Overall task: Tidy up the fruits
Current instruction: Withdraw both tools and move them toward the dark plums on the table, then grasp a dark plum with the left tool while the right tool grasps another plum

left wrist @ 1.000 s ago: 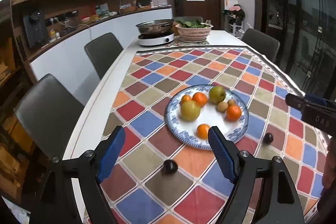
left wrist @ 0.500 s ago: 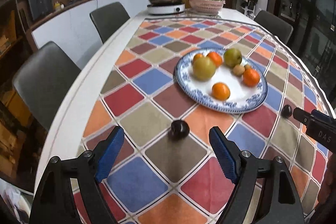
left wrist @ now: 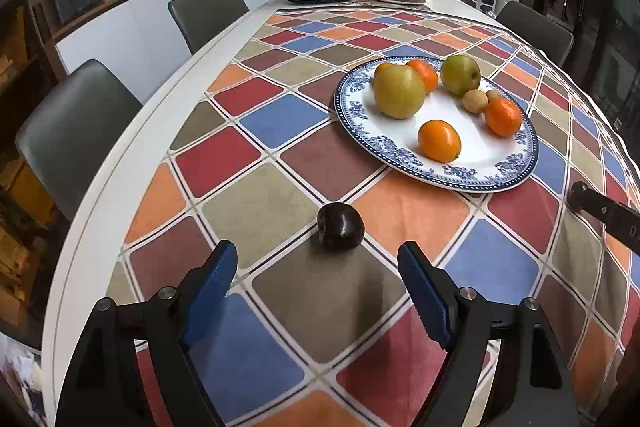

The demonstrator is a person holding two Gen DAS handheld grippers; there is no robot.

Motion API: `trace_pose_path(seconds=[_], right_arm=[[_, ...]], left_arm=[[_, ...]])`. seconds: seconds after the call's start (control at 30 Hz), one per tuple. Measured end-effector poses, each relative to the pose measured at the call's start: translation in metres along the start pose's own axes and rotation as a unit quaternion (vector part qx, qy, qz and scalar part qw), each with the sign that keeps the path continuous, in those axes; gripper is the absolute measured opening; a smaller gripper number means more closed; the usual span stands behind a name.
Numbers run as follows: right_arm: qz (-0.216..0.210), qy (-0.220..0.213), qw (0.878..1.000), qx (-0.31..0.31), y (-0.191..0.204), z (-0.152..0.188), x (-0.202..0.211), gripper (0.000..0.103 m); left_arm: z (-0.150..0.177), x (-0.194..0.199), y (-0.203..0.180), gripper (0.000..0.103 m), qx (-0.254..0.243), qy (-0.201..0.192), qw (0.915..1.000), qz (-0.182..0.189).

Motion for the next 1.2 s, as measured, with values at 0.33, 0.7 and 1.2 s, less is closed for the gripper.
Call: trace_pose_path(seconds=[0.33, 0.7, 1.2], right_arm=[[-0.013, 0.019, 1.000, 0.013, 0.009, -0.005, -0.021, 0.050], [-0.017, 0.025, 0.999, 0.027, 0.013, -0.010, -0.028, 0.031], [-0.049, -0.008, 0.998, 0.044, 0.019, -0.014, 0.000, 0.029]], left_arm=[[-0.005, -0.022, -0.005, 0.054, 0.013, 0.030, 0.9992, 0.025], [-0.011, -0.029, -0.008, 0.028, 0.022, 0.037, 0.9982, 0.042], [-0.016, 0.005, -0.012, 0.028, 0.007, 0.006, 0.9979, 0.064]])
Point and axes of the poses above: each gripper's, at about its wrist camera, not at the fingertips, and x roughly against the way its jaws point, y to its left, z to its underside, the point moved 5 cm from there along -x, roughly the way its jaws point, and after that the axes turned 13 degrees about x, right-handed, at the moved point
